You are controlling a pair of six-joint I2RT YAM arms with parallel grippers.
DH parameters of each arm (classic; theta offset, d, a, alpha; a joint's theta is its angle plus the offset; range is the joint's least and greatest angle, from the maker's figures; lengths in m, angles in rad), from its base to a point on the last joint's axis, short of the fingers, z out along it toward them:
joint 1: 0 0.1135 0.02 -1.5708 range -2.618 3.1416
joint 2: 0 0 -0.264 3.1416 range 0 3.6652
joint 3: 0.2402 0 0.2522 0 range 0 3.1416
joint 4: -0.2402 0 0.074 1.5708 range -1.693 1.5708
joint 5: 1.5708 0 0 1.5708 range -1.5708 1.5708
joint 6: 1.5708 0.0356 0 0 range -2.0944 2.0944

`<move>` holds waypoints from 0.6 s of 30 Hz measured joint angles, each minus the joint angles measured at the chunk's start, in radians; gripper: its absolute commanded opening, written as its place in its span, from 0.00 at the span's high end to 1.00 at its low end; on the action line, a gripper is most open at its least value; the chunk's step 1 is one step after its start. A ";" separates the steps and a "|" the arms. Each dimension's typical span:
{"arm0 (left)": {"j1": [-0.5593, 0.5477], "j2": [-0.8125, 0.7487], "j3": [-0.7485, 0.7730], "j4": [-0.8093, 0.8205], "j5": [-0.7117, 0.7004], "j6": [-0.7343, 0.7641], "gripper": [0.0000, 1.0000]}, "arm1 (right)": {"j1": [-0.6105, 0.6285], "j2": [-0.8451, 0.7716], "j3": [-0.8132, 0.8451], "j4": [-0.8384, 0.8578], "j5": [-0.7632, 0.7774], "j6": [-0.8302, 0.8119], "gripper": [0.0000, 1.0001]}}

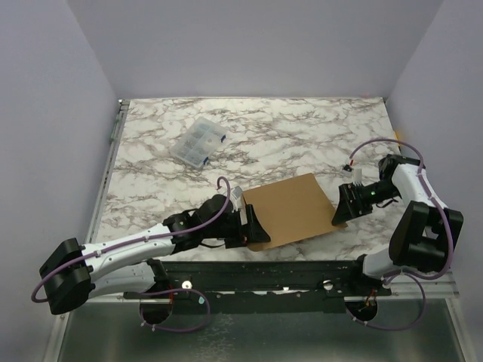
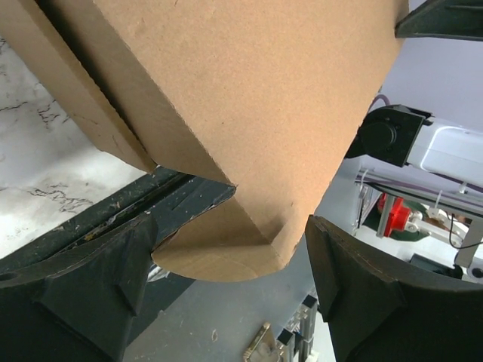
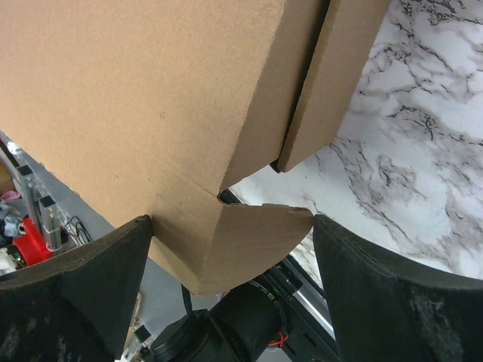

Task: Fold the paper box
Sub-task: Close the paper box at the center of the board.

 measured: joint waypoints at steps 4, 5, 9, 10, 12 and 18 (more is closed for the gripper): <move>0.000 -0.022 -0.008 0.008 0.008 -0.001 0.14 | 0.000 0.002 0.000 -0.003 -0.001 0.000 0.10; 0.000 -0.039 -0.016 0.007 0.008 0.000 0.14 | 0.000 0.002 0.000 -0.004 -0.002 0.000 0.10; 0.009 -0.082 -0.027 -0.022 0.008 0.008 0.14 | 0.000 0.014 0.000 -0.008 -0.002 0.002 0.08; 0.012 -0.087 -0.027 -0.035 0.008 0.012 0.14 | 0.000 0.015 0.000 -0.008 -0.002 0.004 0.08; 0.022 -0.101 -0.023 -0.093 0.000 0.027 0.15 | 0.000 0.015 0.001 -0.009 -0.002 0.005 0.08; 0.057 -0.108 0.034 -0.255 -0.024 0.069 0.22 | -0.006 0.016 0.014 -0.009 -0.002 0.012 0.08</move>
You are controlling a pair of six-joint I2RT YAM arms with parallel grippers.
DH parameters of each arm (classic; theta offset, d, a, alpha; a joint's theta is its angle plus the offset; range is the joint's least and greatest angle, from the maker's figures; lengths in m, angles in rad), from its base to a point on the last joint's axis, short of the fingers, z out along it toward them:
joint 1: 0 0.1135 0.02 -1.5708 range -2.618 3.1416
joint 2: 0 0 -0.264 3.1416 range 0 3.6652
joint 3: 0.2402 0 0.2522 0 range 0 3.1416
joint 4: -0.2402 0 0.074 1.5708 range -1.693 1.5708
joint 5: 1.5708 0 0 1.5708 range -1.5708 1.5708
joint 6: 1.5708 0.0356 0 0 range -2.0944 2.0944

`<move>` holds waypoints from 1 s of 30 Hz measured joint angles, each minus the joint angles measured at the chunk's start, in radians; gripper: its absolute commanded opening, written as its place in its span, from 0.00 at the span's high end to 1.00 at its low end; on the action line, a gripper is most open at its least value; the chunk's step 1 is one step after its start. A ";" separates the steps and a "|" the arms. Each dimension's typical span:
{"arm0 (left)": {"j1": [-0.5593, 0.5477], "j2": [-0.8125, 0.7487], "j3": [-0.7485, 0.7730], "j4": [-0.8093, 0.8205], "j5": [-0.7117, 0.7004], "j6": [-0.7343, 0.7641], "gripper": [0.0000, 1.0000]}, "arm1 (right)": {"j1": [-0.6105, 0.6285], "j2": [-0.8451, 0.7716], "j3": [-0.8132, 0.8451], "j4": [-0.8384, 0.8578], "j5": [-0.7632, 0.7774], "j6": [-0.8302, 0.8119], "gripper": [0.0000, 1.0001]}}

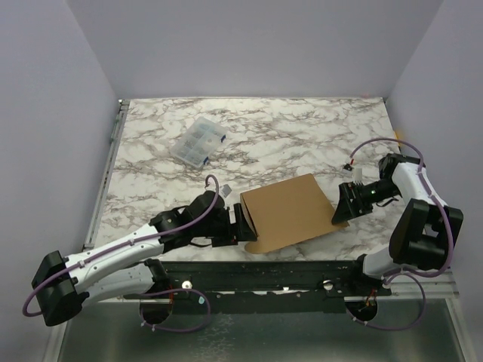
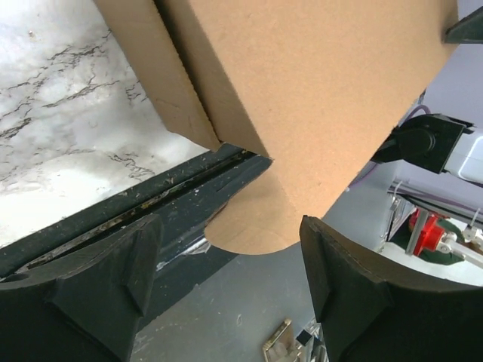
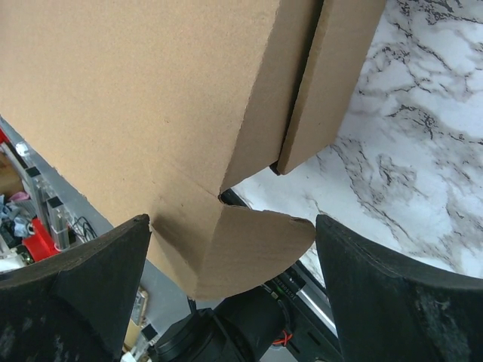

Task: Fold the paper box
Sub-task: Close the paper box at the center of the board.

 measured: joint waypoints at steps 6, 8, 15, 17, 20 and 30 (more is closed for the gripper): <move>0.003 0.037 0.090 -0.044 0.000 0.018 0.27 | 0.000 0.005 0.001 0.000 0.000 0.000 0.09; 0.003 0.046 0.113 -0.044 0.001 0.020 0.28 | 0.000 0.006 0.001 0.000 0.000 0.000 0.10; 0.003 0.084 0.116 -0.030 0.032 0.008 0.28 | 0.000 0.019 0.001 -0.002 -0.003 0.000 0.11; 0.002 0.088 0.107 -0.010 0.039 -0.001 0.28 | 0.000 0.020 0.001 -0.002 -0.005 -0.001 0.11; -0.008 0.104 0.090 0.035 0.051 -0.022 0.28 | 0.000 0.022 0.001 -0.008 -0.011 -0.002 0.12; -0.056 0.159 0.084 0.114 0.069 -0.054 0.29 | 0.000 0.034 0.003 -0.027 -0.030 -0.011 0.13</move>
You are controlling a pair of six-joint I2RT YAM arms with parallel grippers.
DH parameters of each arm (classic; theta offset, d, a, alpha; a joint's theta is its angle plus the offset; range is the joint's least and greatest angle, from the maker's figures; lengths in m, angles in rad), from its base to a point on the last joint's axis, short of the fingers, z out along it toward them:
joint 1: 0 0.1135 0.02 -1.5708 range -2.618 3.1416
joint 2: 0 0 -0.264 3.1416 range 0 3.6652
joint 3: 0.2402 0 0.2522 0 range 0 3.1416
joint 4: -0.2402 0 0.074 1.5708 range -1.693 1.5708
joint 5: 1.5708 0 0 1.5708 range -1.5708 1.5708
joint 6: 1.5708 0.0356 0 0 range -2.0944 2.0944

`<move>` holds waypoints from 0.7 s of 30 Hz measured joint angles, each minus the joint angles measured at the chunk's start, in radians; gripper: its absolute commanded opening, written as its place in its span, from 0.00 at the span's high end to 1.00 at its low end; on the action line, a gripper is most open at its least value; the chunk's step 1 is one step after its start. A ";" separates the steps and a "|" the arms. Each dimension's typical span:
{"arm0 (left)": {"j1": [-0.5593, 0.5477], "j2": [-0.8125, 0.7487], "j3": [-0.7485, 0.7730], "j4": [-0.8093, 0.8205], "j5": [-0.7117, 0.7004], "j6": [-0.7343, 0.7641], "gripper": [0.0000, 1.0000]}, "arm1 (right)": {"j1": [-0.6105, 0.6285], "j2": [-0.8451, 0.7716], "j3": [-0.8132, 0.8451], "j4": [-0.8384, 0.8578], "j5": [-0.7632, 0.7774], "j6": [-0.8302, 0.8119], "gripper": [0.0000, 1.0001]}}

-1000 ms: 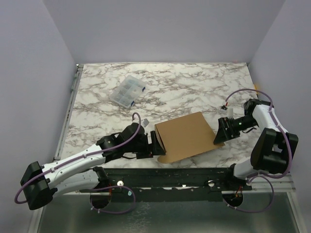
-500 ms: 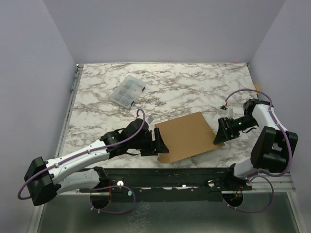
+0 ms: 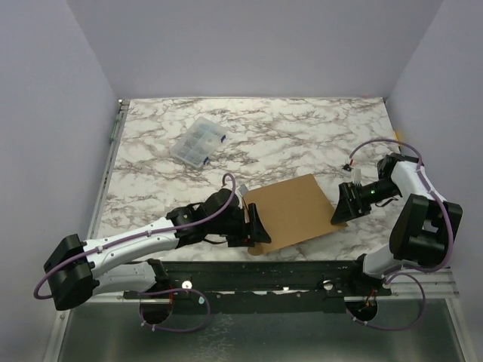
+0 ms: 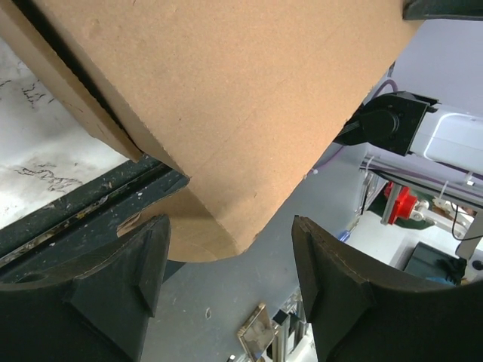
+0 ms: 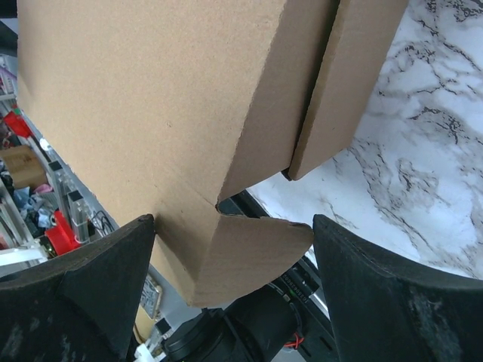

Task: Fold the paper box
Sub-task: Close the paper box at the center of the board.

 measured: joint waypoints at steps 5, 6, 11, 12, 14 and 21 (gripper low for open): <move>-0.007 0.000 -0.006 0.012 0.000 -0.013 0.29 | 0.000 0.011 0.000 -0.002 -0.008 0.000 0.13; -0.011 0.001 -0.008 0.016 0.000 -0.015 0.28 | 0.000 0.014 0.000 -0.003 -0.010 0.000 0.14; -0.025 0.018 -0.021 0.048 -0.001 -0.030 0.28 | 0.000 0.024 0.000 -0.004 -0.019 -0.003 0.15; -0.026 0.021 -0.024 0.059 0.000 -0.033 0.28 | 0.000 0.025 0.000 -0.004 -0.019 -0.005 0.15; -0.029 0.025 -0.035 0.083 -0.001 -0.044 0.28 | 0.000 0.027 0.000 -0.004 -0.020 -0.007 0.15; -0.034 0.026 -0.069 0.162 -0.003 -0.087 0.28 | 0.000 0.028 0.000 -0.004 -0.019 -0.008 0.15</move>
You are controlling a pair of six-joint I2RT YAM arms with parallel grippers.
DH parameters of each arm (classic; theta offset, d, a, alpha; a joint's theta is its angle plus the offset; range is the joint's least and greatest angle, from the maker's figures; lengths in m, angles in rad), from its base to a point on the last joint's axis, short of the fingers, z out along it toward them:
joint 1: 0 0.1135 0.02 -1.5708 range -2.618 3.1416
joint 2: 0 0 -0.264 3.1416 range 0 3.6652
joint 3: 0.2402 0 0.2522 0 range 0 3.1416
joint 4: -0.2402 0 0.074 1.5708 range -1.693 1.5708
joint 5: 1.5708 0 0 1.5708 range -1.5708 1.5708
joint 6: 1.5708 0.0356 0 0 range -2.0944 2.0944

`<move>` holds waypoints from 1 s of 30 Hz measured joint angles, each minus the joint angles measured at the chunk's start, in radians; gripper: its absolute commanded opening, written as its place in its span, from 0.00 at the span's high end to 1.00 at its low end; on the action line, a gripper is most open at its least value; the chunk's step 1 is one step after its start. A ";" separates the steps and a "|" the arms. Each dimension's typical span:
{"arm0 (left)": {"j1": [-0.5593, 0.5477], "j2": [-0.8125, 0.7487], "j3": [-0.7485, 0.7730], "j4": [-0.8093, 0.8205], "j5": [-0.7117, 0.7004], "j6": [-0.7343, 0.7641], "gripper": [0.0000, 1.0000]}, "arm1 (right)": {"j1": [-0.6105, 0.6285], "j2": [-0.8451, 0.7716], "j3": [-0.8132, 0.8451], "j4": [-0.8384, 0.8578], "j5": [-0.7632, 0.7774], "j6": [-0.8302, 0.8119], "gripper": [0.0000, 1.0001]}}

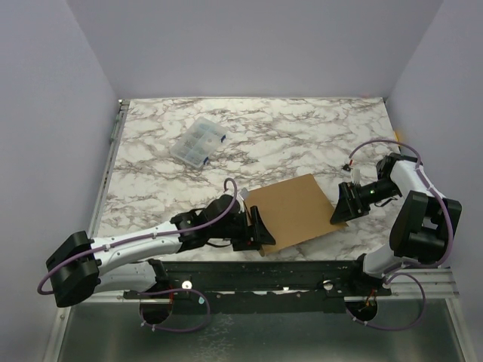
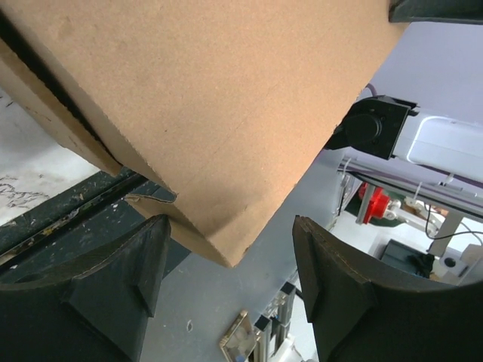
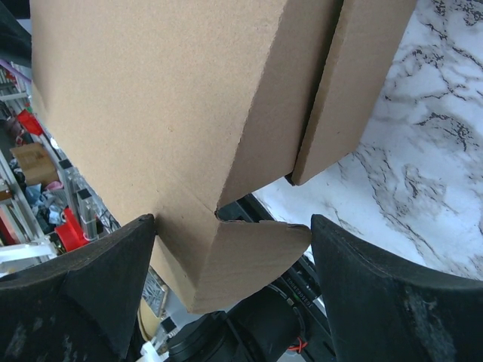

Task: Fold the paper box
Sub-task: Close the paper box at the center of the board.

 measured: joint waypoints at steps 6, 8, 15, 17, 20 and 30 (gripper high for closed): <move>-0.005 -0.013 -0.057 0.064 -0.013 -0.047 0.30 | 0.000 -0.001 0.000 0.001 0.006 0.000 0.14; -0.007 -0.013 -0.066 0.081 -0.016 -0.057 0.30 | 0.000 -0.005 0.000 0.002 0.019 -0.001 0.13; -0.008 -0.013 -0.082 0.133 -0.021 -0.080 0.32 | 0.000 -0.047 0.031 0.009 0.097 -0.007 0.09; -0.008 -0.013 -0.082 0.145 -0.021 -0.083 0.32 | 0.000 -0.054 0.051 0.011 0.118 -0.008 0.09; -0.008 -0.013 -0.086 0.156 -0.022 -0.087 0.32 | 0.000 -0.059 0.086 0.019 0.144 -0.007 0.09; -0.008 -0.013 -0.108 0.172 -0.031 -0.104 0.32 | 0.000 -0.068 0.136 0.030 0.196 -0.016 0.15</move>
